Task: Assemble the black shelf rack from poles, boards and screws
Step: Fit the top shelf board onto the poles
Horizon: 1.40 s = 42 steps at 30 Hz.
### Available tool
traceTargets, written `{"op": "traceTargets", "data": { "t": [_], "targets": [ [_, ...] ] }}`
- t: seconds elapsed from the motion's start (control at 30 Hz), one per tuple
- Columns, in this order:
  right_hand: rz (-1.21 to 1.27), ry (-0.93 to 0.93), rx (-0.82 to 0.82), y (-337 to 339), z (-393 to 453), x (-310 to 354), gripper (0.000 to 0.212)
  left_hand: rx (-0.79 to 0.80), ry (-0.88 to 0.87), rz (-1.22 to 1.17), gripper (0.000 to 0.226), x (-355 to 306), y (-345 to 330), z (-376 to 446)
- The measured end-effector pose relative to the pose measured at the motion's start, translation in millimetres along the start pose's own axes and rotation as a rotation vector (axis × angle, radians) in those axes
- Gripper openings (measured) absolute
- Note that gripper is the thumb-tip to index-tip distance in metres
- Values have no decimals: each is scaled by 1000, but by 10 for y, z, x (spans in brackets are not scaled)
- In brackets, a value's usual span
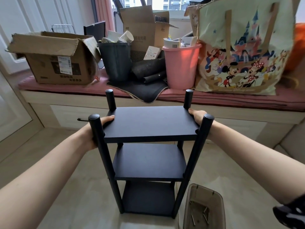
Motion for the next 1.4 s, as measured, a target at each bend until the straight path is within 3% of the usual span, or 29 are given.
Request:
{"op": "traceTargets", "data": {
  "t": [0.23, 0.57, 0.7, 0.87, 1.03, 1.2, 1.3, 1.4],
  "targets": [
    [-39, 1, 0, 41, -10, -20, 46, 94, -12, 19, 24, -1, -17, -103],
    [87, -26, 29, 146, 30, -10, 37, 313, -149, -86, 40, 37, -127, -204],
    [96, -54, 88, 147, 19, -6, 37, 224, -127, -53, 15, 40, -145, -203],
    [21, -79, 140, 92, 2, 5, 45, 161, -75, 8, 30, 64, -116, -227],
    [123, -120, 159, 48, -18, 21, 24, 153, -74, -19, 56, 129, -109, -269],
    [149, -121, 138, 60, -36, 32, 21, 58, -132, -68, 31, 5, -207, -287],
    [136, -115, 132, -2, -69, 44, 23, -109, 75, 56, 29, -214, -184, -277],
    [109, -116, 135, -77, -104, 49, 30, -148, 257, 251, 51, -424, -88, -321]
  ]
}}
Point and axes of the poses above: each hand's wrist, its own z-axis towards the middle knuckle, its own y-axis out of the back of the hand, x = y × z, the point moved 2 cm from there along z, towards the middle knuckle, and after that the axes turned 10 degrees about z, right-handed, at the moved point
